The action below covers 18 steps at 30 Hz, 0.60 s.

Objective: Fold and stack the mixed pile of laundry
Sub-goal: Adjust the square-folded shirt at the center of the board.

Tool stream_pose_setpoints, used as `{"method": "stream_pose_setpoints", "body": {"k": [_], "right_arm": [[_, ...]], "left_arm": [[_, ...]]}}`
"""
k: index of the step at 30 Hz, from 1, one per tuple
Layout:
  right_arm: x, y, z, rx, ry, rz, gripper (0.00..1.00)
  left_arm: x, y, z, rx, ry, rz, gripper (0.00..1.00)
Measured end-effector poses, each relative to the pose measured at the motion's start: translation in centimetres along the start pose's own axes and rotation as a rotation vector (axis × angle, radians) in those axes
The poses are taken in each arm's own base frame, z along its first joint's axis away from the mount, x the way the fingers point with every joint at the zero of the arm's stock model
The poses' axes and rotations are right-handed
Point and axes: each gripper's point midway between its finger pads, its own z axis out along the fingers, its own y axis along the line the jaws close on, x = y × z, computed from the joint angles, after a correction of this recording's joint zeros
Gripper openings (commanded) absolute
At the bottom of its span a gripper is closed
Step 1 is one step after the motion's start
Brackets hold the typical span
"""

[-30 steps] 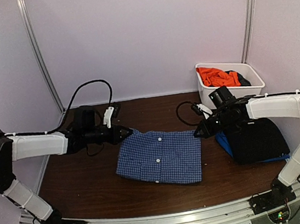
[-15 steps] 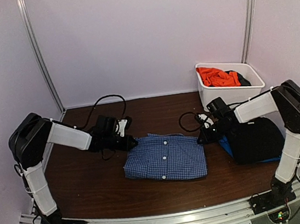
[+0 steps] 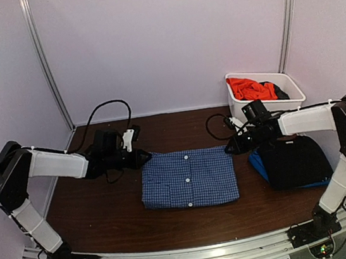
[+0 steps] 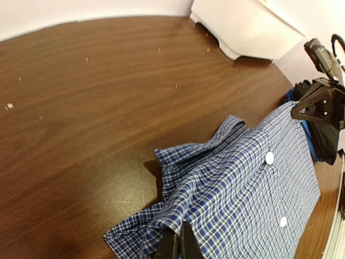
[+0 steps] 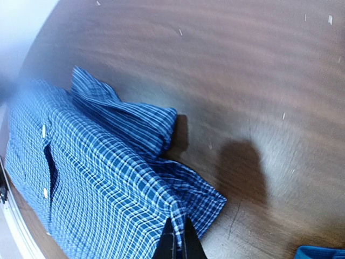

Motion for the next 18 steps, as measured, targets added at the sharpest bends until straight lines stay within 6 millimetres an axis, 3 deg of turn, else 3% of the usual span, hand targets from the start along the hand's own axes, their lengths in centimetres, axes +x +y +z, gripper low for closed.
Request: {"method": "stream_pose_setpoints", "body": {"k": [3, 6, 9, 14, 18], "right_arm": [[-2.3, 0.9, -1.1, -0.013, -0.051, -0.023, 0.00], [-4.1, 1.2, -0.8, -0.022, -0.074, -0.043, 0.00], [-4.0, 0.5, 1.3, -0.021, -0.049, -0.038, 0.00], [-1.3, -1.8, 5.6, -0.004, 0.041, -0.001, 0.00], [-1.5, -2.0, 6.8, -0.015, 0.031, -0.004, 0.00]], "left_arm": [[-2.7, -0.6, -1.8, -0.009, -0.081, 0.019, 0.00], [-3.3, 0.7, -1.8, -0.042, -0.100, 0.004, 0.00], [-2.0, 2.9, -0.1, -0.081, -0.057, -0.029, 0.00], [2.4, 5.7, 3.0, -0.116, 0.045, -0.108, 0.00], [2.4, 6.8, 3.4, -0.121, 0.028, -0.141, 0.00]]}}
